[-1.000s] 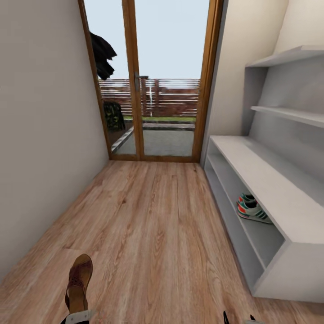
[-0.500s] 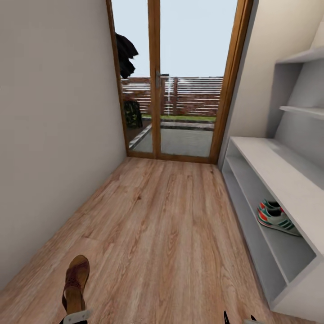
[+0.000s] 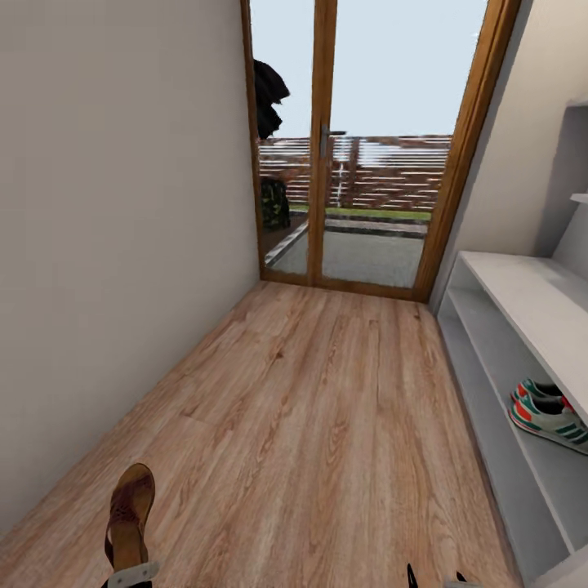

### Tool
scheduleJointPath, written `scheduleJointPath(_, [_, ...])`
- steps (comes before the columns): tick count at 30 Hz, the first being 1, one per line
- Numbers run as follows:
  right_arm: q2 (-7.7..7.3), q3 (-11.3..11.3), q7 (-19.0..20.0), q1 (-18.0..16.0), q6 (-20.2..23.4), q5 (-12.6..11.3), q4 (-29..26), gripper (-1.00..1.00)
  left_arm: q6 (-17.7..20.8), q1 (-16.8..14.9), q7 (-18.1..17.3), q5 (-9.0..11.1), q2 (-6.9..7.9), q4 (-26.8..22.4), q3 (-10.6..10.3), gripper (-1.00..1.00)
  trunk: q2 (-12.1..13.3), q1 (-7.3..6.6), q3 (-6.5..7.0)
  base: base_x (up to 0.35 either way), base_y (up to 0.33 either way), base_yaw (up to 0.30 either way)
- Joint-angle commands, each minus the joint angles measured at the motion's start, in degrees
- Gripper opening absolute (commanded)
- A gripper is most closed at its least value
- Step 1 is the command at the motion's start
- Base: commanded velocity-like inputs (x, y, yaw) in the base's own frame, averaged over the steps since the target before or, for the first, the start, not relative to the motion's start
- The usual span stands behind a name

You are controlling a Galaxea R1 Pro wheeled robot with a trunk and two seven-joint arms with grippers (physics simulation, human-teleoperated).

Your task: Pick up the two gym shoes and the two sandals from the corridor floor and place them onto the hallstand (shoe rack) in the corridor, making sure they are on the rack and not on the floor. Arrange them so the two gym shoes are next to each other and the two sandals are next to each other.

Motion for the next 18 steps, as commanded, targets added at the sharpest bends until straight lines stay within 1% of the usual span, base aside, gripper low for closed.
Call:
scheduleJointPath(1, [-0.04, 0.21, 0.00, -0.01, -0.18, -0.44, -0.04, 1.00, -0.16, -0.05, 0.08, 0.26, 0.02, 0.05, -0.26, -1.00, -0.02, -0.01, -0.08, 0.000, 0.000, 0.258])
scheduleJointPath(5, [-0.09, 0.18, -0.01, -0.01, -0.20, -0.44, -0.10, 1.00, -0.21, -0.05, 0.07, 0.22, -0.14, 0.05, -0.78, -1.00, -0.02, -0.01, -0.22, 0.000, 0.000, 0.258])
scheduleJointPath(6, [-0.11, -0.23, -0.07, -0.01, -0.20, -0.47, -0.11, 1.00, -0.23, -0.05, 0.06, 0.21, -0.23, 0.05, -1.08, -1.00, -0.02, -0.01, -0.26, 0.039, -0.007, 0.258])
scheduleJointPath(9, [-0.10, -0.85, -0.06, -0.01, -0.19, -0.45, -0.13, 1.00, -0.23, -0.05, 0.05, 0.21, -0.26, 0.05, -1.14, -1.00, -0.02, -0.01, -0.36, 0.093, -0.044, 0.258])
scheduleJointPath(13, [-0.08, -1.86, -0.02, -0.01, -0.14, -0.44, -0.14, 1.00, -0.24, -0.05, 0.06, 0.21, -0.30, 0.04, -1.08, -1.00, -0.02, -0.01, -0.50, 0.195, -0.122, 0.258])
scheduleJointPath(18, [0.03, -2.06, 0.04, -0.01, -0.12, -0.40, -0.12, 1.00, -0.99, -0.06, 0.07, 0.28, -0.27, 0.04, -0.83, -1.00, -0.02, -0.01, -0.67, 0.264, -0.152, 0.258])
